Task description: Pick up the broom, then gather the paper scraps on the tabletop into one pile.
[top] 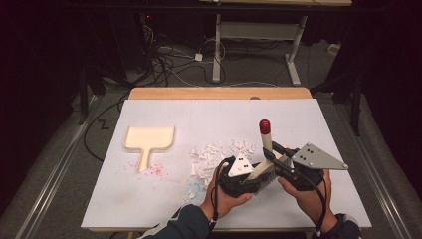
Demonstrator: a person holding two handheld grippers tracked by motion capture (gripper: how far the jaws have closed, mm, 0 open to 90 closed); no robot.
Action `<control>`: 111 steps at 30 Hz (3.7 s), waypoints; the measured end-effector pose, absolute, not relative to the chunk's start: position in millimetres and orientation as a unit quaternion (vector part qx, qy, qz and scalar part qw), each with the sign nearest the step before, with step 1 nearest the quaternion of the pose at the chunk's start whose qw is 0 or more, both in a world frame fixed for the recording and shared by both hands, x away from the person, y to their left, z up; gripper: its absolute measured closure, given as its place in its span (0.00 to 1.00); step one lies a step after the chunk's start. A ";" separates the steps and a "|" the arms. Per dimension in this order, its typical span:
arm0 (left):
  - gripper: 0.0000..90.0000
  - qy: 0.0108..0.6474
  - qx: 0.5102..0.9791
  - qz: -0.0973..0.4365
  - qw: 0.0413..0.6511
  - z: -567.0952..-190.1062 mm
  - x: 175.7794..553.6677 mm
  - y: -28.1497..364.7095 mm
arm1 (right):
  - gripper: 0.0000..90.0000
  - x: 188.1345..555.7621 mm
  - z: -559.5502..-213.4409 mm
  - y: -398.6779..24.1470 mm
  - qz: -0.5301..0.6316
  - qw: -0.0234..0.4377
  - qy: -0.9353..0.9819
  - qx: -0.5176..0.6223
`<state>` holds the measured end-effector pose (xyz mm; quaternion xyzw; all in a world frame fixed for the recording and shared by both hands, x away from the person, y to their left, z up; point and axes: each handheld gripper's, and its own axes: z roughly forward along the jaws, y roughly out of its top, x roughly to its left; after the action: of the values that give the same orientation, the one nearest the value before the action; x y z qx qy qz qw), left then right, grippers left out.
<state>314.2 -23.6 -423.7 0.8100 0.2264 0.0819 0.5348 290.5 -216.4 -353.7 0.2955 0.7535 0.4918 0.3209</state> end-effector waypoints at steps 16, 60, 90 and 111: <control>0.72 0.199 0.843 0.114 0.487 -408.1 322.1 27.0 | 0.60 288.0 -342.7 -216.0 0.512 0.280 0.776 0.239; 0.21 0.162 0.838 0.230 0.468 -408.1 287.9 136.8 | 0.76 324.3 -388.4 -213.6 0.431 0.149 0.878 0.143; 0.20 0.306 0.830 0.287 0.367 -473.4 275.1 211.4 | 0.76 420.6 -420.2 -266.1 0.342 0.316 0.811 0.355; 0.20 0.303 0.838 0.277 0.360 -474.3 274.9 207.5 | 0.76 362.3 -445.2 -152.5 0.356 0.237 0.882 0.197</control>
<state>274.9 207.5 -474.3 0.8381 0.3026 0.2771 0.3595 362.3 -152.5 -445.2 0.1971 0.8822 0.3562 0.2365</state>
